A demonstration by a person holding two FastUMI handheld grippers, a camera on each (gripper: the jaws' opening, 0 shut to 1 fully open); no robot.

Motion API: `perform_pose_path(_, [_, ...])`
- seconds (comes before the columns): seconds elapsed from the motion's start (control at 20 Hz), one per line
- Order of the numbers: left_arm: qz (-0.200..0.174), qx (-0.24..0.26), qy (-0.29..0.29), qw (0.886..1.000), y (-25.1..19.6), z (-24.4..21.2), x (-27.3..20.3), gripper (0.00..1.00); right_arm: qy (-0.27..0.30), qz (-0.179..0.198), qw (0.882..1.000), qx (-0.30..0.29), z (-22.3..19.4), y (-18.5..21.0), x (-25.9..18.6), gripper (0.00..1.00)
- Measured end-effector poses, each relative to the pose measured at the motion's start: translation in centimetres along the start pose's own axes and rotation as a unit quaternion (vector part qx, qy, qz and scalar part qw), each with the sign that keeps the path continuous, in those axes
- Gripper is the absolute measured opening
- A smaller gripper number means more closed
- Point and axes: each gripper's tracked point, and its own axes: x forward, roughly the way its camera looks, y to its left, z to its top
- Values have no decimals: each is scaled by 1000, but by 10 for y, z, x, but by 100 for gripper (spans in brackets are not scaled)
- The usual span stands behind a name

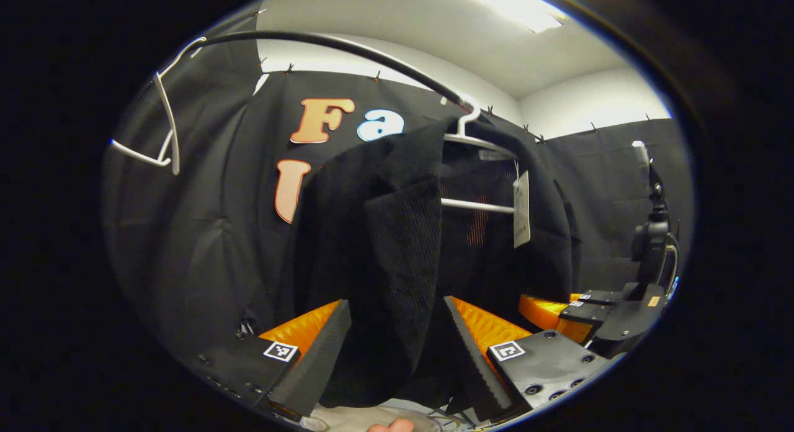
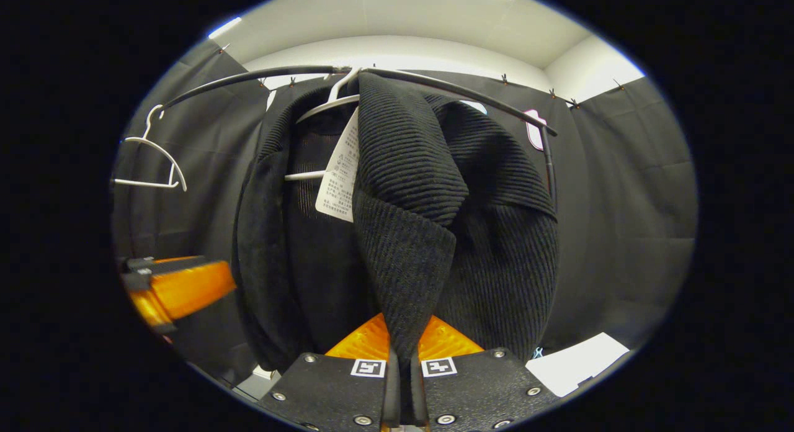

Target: Grasp the clothes on the hanger with both hands and then place them into the laundry hamper below.

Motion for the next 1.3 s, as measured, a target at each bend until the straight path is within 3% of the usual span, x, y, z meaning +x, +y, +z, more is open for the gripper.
perform_pose_path(0.05, [0,7,5,1000,-5,-7,11,96,-2,-1,1000,0,2,0,-4,7])
perform_pose_path(0.1, [-4,19,8,1000,-9,-14,22,92,-6,-1,1000,0,5,-1,-9,7])
perform_pose_path(0.2, [-17,42,15,999,-23,-25,42,100,-13,2,1000,6,10,1,-20,7])
perform_pose_path(0.25, [-18,55,17,998,-27,-28,48,96,-15,7,1000,12,12,4,-24,7])
perform_pose_path(0.3, [-11,67,10,998,-28,-27,54,92,-17,11,1000,17,13,5,-28,7])
perform_pose_path(0.35, [4,77,-1,997,-27,-24,54,100,-19,14,1000,19,15,6,-31,7])
perform_pose_path(0.4, [24,88,-13,996,-19,-21,56,94,-22,16,999,18,18,6,-33,7])
perform_pose_path(0.55, [77,107,-34,991,12,-14,69,99,-29,21,999,18,21,9,-35,7])
perform_pose_path(0.85, [81,87,-40,992,43,-1,73,43,-71,12,997,10,29,8,-34,7])
perform_pose_path(1.0, [83,71,-38,993,50,4,66,15,-55,21,998,12,24,12,-31,5])
perform_pose_path(1.1, [84,56,-42,994,56,14,57,15,-58,11,998,19,28,3,-37,4])
perform_pose_path(1.15, [87,55,-46,994,63,21,53,15,-63,4,998,22,34,-1,-40,9])
perform_pose_path(1.2, [89,57,-53,993,67,31,49,16,-68,1,997,22,39,-6,-44,1])
perform_pose_path(1.3, [101,68,-73,990,75,51,40,16,-78,-16,997,11,52,-22,-52,8])
